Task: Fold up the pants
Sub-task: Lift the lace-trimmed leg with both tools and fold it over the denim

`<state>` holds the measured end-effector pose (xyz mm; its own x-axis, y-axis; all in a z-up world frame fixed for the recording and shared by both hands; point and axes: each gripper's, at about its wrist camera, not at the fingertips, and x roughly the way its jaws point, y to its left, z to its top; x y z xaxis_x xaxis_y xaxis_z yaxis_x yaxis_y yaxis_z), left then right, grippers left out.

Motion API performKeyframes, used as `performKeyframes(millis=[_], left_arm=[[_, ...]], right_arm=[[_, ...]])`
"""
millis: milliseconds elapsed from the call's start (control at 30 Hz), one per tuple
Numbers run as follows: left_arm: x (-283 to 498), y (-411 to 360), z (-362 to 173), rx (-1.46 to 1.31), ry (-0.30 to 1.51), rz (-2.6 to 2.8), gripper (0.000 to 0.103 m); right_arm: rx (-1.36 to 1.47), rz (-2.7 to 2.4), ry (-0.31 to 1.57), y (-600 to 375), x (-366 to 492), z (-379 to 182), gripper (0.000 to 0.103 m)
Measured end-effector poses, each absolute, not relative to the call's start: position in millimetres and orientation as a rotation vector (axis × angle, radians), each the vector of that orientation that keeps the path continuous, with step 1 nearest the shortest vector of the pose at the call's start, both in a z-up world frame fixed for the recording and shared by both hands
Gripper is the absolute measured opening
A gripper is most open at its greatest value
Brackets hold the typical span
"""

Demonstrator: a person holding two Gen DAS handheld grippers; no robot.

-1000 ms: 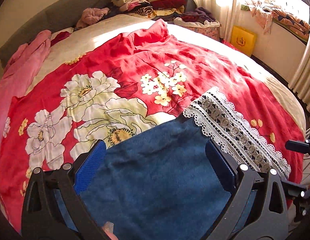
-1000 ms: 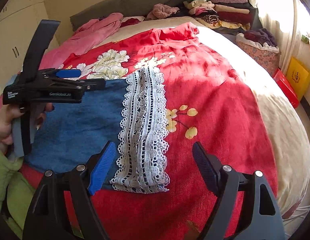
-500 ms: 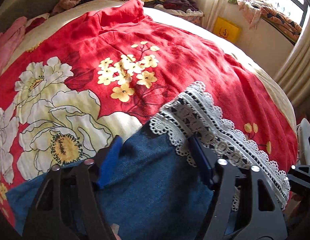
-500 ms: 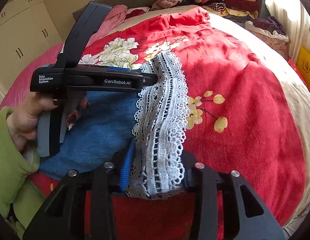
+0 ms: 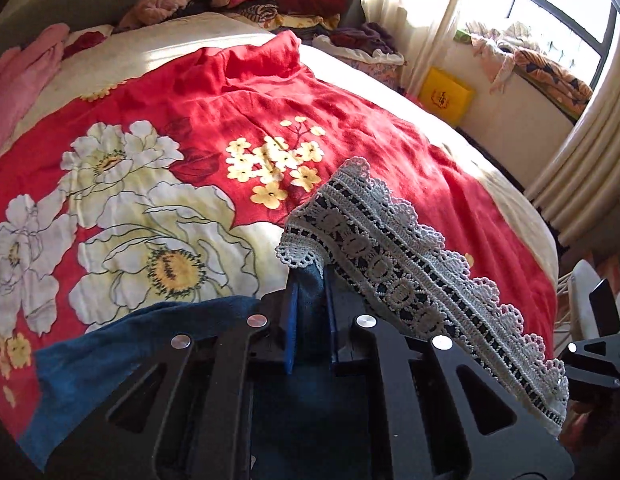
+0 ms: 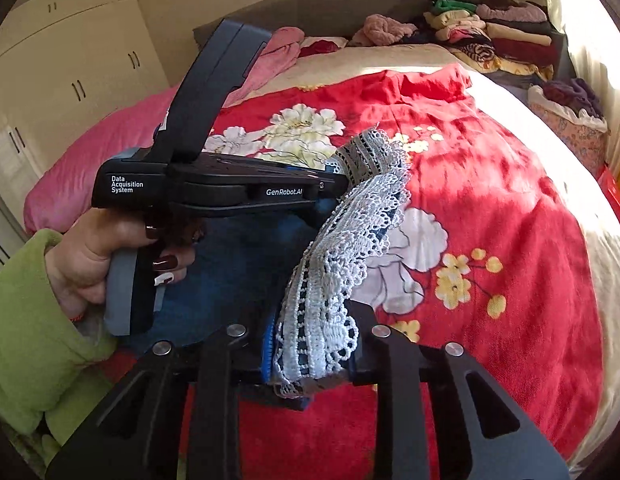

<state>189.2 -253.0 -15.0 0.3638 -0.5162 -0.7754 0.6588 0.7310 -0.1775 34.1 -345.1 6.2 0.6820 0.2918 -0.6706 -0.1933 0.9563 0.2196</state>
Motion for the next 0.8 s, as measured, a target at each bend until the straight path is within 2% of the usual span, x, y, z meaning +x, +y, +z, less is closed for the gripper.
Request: performKeyframes(millis=[300,500,800], left_arm=[[191,-155,8,0.065,0.88,-0.64,0.006],[197,-81,-5,-0.013,0.908,-0.513,0.013],[197,23,-7,-0.265,0.897,-0.36,0.013]], right_arm=[[-0.015,0.428,0.756,-257,46,31,0.024],[-0.117,0.525,0.808,-188,59,15,0.024],[-0.242,0.665,0.895,-111,56,-16,0.023]])
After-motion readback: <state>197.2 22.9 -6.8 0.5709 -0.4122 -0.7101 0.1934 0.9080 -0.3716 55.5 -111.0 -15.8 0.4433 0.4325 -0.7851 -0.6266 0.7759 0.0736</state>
